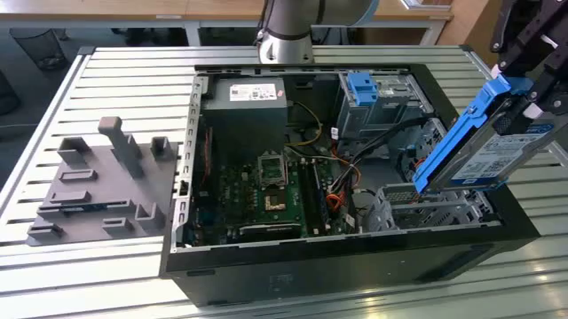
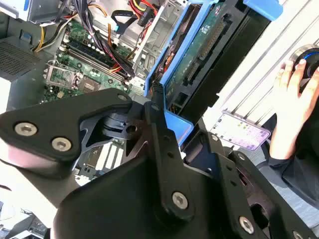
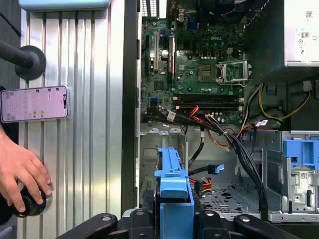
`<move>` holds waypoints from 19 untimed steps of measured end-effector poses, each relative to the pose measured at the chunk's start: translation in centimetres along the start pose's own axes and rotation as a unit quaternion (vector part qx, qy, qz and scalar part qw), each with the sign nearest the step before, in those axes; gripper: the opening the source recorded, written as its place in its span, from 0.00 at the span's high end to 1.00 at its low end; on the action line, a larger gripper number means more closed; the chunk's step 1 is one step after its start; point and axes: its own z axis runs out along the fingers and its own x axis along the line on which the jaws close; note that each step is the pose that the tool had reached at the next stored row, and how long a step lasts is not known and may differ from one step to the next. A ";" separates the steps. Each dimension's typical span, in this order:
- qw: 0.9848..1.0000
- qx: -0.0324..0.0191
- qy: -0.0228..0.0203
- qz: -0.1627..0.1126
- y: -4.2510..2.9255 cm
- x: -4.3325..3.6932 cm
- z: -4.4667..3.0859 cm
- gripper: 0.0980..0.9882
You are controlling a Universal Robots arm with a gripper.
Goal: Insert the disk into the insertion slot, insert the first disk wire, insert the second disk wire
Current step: 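Insert the disk into the insertion slot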
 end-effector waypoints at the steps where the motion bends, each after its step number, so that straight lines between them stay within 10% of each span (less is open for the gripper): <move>1: 1.000 0.000 0.000 0.000 0.00 0.00 0.00 0.70; 9: 1.000 0.001 0.000 0.000 0.00 0.00 0.00 0.70; 19: 1.000 0.022 -0.003 0.000 1.39 0.03 0.33 0.70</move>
